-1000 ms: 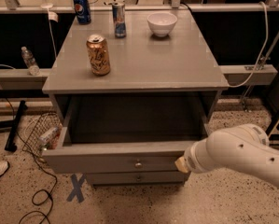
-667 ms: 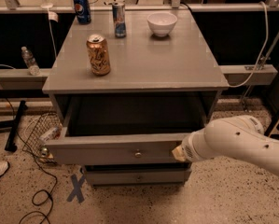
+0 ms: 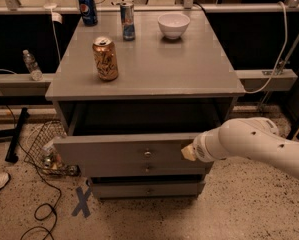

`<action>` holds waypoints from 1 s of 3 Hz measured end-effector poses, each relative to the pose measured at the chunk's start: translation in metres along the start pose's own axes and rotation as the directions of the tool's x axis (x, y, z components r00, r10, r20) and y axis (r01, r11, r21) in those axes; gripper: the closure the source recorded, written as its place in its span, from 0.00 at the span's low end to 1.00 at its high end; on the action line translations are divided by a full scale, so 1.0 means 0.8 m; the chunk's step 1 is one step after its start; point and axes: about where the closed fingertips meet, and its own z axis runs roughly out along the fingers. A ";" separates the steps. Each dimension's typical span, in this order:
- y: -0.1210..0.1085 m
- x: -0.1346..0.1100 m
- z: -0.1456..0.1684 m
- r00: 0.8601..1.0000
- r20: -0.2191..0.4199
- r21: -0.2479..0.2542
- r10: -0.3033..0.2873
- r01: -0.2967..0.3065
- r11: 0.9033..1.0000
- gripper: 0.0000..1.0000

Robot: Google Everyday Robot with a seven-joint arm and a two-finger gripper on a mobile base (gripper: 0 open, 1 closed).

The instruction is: Close top drawer

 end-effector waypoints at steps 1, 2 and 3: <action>-0.004 -0.015 0.007 0.999 0.033 -0.011 -0.017 0.017 1.000 1.00; -0.007 -0.032 0.014 0.997 0.068 -0.023 -0.038 0.040 0.999 1.00; -0.009 -0.045 0.018 0.994 0.092 -0.032 -0.056 0.059 0.998 1.00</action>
Offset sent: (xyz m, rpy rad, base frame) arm 0.0419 0.0145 0.0095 0.0600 -0.0995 0.0617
